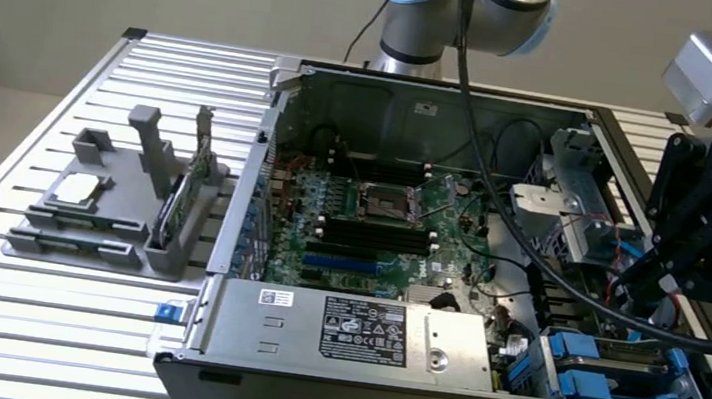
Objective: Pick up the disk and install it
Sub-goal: 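Insert the first disk wire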
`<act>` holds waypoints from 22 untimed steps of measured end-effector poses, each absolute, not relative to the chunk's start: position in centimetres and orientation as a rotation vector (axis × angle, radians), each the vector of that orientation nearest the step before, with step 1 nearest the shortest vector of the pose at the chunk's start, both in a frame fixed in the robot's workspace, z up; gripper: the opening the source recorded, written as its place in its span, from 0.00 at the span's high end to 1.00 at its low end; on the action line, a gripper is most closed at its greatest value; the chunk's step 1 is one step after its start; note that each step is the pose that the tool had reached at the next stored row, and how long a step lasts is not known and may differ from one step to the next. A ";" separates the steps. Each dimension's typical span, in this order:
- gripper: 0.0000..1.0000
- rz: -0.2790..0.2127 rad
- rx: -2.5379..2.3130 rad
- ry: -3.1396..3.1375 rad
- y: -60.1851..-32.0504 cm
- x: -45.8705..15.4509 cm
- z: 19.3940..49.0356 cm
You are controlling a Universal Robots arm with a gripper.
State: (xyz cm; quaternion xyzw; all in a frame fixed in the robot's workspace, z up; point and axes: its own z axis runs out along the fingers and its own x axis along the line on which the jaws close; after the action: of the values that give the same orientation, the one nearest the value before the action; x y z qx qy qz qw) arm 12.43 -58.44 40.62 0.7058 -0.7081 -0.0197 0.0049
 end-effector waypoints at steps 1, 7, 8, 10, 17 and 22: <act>0.81 -0.062 2.206 -2.222 -58.4 12.4 40.6; 0.81 -0.065 2.161 -2.270 -58.4 12.6 40.5; 0.81 -0.065 2.147 -2.284 -58.4 12.6 40.5; 0.81 -0.068 2.116 -2.315 -58.4 12.7 40.4; 0.81 -0.073 1.995 -2.427 -58.4 12.7 40.0; 0.81 -0.073 1.895 -2.508 -58.4 12.7 39.8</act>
State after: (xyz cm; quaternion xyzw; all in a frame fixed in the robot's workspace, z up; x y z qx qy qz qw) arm 12.66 -58.39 39.84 0.6026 -0.7977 -0.0233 -0.0014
